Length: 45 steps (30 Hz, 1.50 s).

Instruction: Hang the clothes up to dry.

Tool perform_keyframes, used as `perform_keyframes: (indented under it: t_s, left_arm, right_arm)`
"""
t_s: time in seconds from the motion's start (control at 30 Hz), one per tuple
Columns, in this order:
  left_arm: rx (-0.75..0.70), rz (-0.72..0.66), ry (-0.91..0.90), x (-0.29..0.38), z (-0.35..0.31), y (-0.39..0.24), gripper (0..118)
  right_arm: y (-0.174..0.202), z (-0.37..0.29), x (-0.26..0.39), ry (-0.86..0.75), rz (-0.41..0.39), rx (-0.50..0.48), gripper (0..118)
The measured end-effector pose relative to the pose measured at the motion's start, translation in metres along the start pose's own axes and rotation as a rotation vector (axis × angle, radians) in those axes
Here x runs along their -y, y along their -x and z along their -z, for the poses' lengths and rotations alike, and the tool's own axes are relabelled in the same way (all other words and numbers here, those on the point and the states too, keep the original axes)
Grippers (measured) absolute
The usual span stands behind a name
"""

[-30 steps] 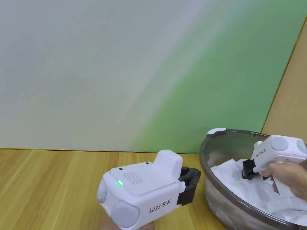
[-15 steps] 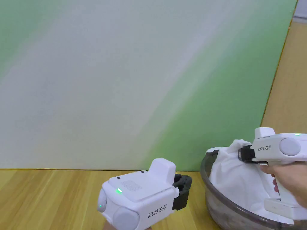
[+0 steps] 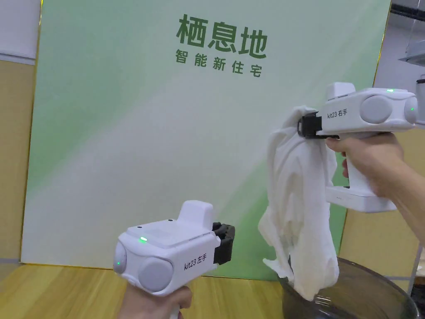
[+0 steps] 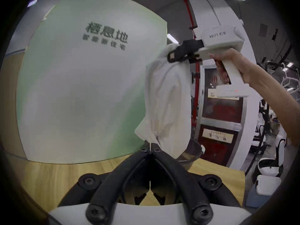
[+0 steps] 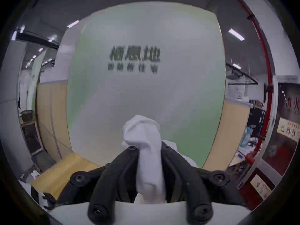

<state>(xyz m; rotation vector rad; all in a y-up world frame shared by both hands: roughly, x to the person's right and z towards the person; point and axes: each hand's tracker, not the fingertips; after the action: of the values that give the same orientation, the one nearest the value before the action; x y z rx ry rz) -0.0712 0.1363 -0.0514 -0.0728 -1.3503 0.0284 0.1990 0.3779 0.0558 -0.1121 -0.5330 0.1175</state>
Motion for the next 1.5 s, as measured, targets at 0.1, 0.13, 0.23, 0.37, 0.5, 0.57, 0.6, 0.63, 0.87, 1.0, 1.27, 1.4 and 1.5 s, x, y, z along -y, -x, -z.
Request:
perform_keyframes:
  t_s: [0.1, 0.13, 0.23, 0.37, 0.5, 0.57, 0.6, 0.63, 0.87, 1.0, 1.27, 1.4, 1.5]
  left_arm:
    - [-0.063, 0.041, -0.023, -0.014, -0.021, 0.002, 0]
    - [-0.07, 0.041, -0.032, -0.017, -0.029, 0.004, 0]
    - [-0.08, 0.025, -0.048, -0.025, -0.044, 0.009, 0]
    - [-0.123, 0.061, -0.042, -0.018, -0.056, 0.01, 0]
    - [-0.169, 0.035, -0.027, -0.001, -0.071, 0.021, 0]
    - [-0.179, 0.005, -0.017, 0.008, -0.082, 0.032, 0]
    - [-0.181, -0.003, -0.015, 0.013, -0.088, 0.038, 0]
    - [-0.22, 0.007, -0.01, 0.017, -0.093, 0.042, 0]
    - [-0.373, 0.012, -0.03, 0.029, -0.141, 0.077, 0]
    - [-0.416, -0.03, -0.03, 0.029, -0.164, 0.098, 0]
    - [-0.511, -0.019, -0.034, 0.04, -0.192, 0.121, 0]
    - [-0.531, -0.043, -0.038, 0.048, -0.198, 0.124, 0]
    - [-0.529, -0.043, -0.037, 0.056, -0.195, 0.122, 0]
  right_arm:
    - [0.02, -0.017, -0.02, -0.016, -0.003, -0.029, 16]
    - [0.024, -0.02, -0.022, -0.045, 0.024, -0.07, 16]
    - [0.042, -0.025, -0.028, -0.029, -0.014, -0.101, 16]
    - [0.063, -0.018, -0.015, -0.015, 0.013, -0.151, 16]
    - [0.101, -0.002, 0.006, -0.009, -0.003, -0.221, 16]
    - [0.125, 0.006, 0.012, -0.008, 0.022, -0.298, 16]
    - [0.138, 0.01, 0.012, 0.006, 0.031, -0.325, 16]
    - [0.151, 0.013, 0.011, -0.006, 0.024, -0.347, 16]
    - [0.243, 0.028, 0.005, -0.032, -0.038, -0.474, 16]
    - [0.286, 0.039, 0.006, -0.021, -0.034, -0.531, 16]
    - [0.343, 0.063, 0.022, 0.033, -0.035, -0.565, 16]
    - [0.353, 0.069, 0.043, 0.073, -0.039, -0.578, 17]
    - [0.348, 0.069, 0.062, 0.088, -0.05, -0.576, 17]
